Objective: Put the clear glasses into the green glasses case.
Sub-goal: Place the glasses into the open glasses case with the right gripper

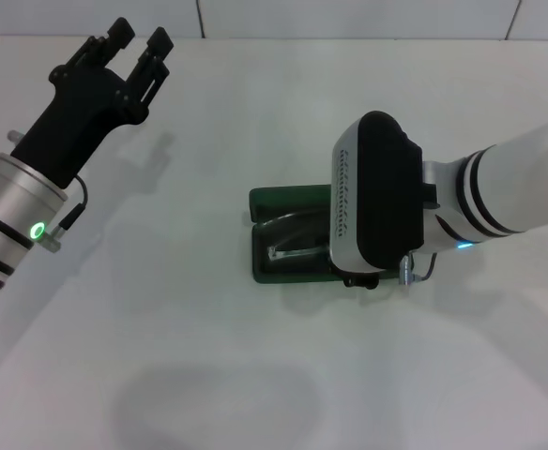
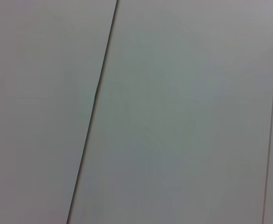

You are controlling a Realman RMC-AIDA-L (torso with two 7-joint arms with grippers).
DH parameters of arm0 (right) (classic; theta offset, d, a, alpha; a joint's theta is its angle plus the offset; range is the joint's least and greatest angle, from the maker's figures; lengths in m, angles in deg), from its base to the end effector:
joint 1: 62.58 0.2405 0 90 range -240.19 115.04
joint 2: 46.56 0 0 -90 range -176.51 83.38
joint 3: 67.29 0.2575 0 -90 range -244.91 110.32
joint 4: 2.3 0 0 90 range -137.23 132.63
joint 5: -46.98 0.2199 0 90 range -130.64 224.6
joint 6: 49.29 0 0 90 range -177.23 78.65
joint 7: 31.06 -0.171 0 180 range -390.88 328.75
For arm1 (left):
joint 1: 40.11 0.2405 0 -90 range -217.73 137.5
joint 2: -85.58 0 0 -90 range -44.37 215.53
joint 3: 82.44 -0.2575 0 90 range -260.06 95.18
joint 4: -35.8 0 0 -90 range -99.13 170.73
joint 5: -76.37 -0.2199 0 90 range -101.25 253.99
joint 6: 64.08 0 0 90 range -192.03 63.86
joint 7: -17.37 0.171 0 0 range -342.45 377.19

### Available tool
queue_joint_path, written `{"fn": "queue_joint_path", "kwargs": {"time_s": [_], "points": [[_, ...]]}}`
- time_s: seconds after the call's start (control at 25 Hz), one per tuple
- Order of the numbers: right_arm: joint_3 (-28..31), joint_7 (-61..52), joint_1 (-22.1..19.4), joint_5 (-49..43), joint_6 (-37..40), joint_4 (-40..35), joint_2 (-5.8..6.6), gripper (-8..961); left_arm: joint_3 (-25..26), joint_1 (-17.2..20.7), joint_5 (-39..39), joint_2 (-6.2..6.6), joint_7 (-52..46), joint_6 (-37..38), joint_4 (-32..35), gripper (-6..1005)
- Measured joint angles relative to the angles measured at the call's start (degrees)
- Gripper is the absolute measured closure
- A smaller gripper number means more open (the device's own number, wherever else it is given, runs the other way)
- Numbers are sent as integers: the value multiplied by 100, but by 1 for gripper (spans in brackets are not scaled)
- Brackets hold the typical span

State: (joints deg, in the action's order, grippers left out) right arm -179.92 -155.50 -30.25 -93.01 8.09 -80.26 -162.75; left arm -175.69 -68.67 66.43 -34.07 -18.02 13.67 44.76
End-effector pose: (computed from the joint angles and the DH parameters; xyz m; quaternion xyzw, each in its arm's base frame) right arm 0.1338 0.3508 -0.1236 -0.9743 -0.0820 -0.1358 0.1596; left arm -0.2568 0.3681 -0.0344 -0.7531 -0.2122 -0.4611 0.4186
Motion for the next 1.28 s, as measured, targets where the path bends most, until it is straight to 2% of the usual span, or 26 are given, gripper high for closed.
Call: {"fn": "queue_joint_path", "kwargs": {"time_s": [0.6, 1.08, 1.28], "points": [[-520, -432, -30, -576, -567, 37, 0, 757, -8, 2, 1, 23, -4, 3, 0, 470], [-720, -518, -334, -608, -892, -213, -1, 752, -9, -1, -101, 52, -19, -2, -23, 470], [-905, -1009, -467, -1172, -1108, -294, 0, 751, -9, -8, -160, 57, -20, -69, 16, 470]]}}
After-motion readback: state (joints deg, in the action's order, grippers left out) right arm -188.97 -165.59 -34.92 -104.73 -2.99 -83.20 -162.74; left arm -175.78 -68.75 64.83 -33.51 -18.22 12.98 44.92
